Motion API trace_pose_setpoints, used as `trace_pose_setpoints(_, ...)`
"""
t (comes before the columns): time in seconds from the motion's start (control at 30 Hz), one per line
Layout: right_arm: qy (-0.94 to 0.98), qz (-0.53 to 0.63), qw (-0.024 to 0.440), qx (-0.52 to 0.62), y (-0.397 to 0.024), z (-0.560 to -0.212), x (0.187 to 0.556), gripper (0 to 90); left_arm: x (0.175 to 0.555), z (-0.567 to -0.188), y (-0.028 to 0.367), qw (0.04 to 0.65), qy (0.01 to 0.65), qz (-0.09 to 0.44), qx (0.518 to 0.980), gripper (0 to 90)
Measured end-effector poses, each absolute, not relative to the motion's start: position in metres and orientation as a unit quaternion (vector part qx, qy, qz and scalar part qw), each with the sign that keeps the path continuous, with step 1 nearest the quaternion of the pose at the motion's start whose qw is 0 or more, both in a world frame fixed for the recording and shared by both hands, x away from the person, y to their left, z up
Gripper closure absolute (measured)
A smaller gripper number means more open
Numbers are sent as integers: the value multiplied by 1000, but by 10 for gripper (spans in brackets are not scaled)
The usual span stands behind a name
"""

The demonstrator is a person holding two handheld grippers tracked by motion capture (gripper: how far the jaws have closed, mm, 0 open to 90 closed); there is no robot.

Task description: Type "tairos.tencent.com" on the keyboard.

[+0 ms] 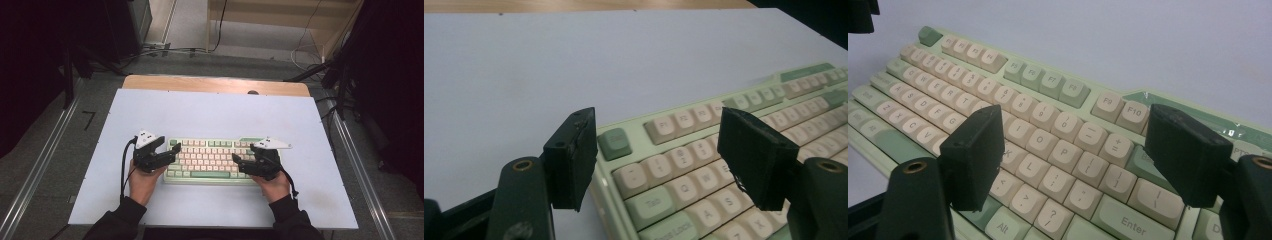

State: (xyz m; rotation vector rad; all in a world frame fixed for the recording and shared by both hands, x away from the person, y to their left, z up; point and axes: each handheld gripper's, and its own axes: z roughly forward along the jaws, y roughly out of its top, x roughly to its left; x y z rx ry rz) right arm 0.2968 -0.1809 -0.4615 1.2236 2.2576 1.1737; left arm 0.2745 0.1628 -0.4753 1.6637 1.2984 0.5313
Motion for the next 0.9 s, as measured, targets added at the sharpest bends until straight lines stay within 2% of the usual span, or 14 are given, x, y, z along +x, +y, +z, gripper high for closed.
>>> trace_pose_setpoints(0.33, 796, 403, 157, 423, -176, -465, 296, 220, 273, -481, 166, 459, 538, 243, 664, 320)
trace_pose_setpoints(0.77, 800, 402, 158, 415, -172, -466, 295, 223, 274, -483, 162, 454, 532, 242, 672, 321)
trace_pose_setpoints(0.83, 802, 402, 158, 413, -171, -466, 294, 250, 274, -482, 162, 455, 531, 244, 672, 321)
trace_pose_setpoints(0.9, 804, 405, 158, 407, -170, -466, 293, 323, 274, -482, 162, 454, 532, 245, 671, 320)
